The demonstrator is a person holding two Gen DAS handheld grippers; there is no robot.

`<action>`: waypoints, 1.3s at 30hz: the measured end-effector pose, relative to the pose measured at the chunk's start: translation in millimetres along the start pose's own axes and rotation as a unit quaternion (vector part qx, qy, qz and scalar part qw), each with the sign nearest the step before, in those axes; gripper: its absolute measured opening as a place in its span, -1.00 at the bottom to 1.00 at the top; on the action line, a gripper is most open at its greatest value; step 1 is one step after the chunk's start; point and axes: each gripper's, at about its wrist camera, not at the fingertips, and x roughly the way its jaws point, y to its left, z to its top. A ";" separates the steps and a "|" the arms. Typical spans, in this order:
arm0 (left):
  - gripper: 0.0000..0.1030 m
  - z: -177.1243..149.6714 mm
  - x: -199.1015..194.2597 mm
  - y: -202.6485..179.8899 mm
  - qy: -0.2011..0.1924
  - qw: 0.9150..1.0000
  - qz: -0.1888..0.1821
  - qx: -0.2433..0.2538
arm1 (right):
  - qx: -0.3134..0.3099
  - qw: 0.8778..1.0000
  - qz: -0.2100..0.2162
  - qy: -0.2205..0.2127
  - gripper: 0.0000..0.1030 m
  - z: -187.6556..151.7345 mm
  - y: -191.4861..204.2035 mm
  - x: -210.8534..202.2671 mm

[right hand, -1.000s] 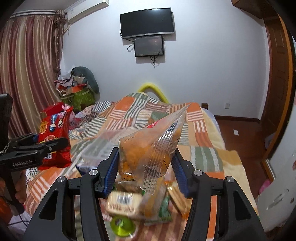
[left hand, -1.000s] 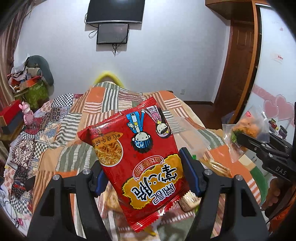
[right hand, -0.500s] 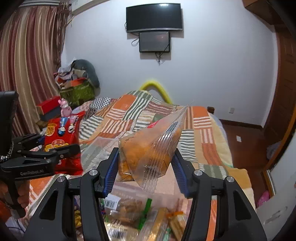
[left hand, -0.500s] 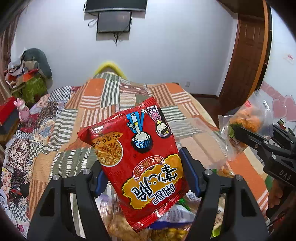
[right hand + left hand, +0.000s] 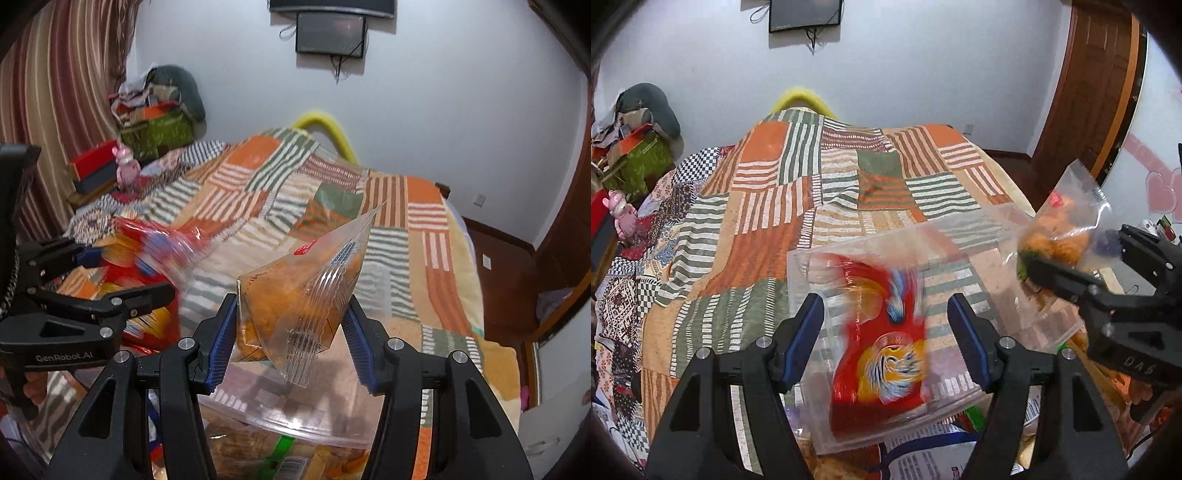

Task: Organize snacks
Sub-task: 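Drop the red bag into the clear box with the left tool while the right tool drops its bag, then grasp the wrapped biscuit pack with the left tool while the right tool grasps the gold-striped pack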

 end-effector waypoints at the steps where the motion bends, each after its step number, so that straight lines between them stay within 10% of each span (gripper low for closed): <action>1: 0.34 0.1 0.5 -0.7 -0.001 1.000 0.001 0.002 | 0.000 1.000 0.003 0.005 0.01 0.3 -0.6 1.7; 23: 0.79 -29.6 -97.3 30.1 -0.059 0.998 0.004 -0.007 | 0.014 0.999 -0.006 -0.048 0.45 -5.2 -5.0 -68.2; 39: 0.81 -121.5 -102.8 73.4 0.002 0.999 0.044 -0.025 | 0.043 0.999 -0.023 -0.024 0.51 -58.8 -1.6 -84.7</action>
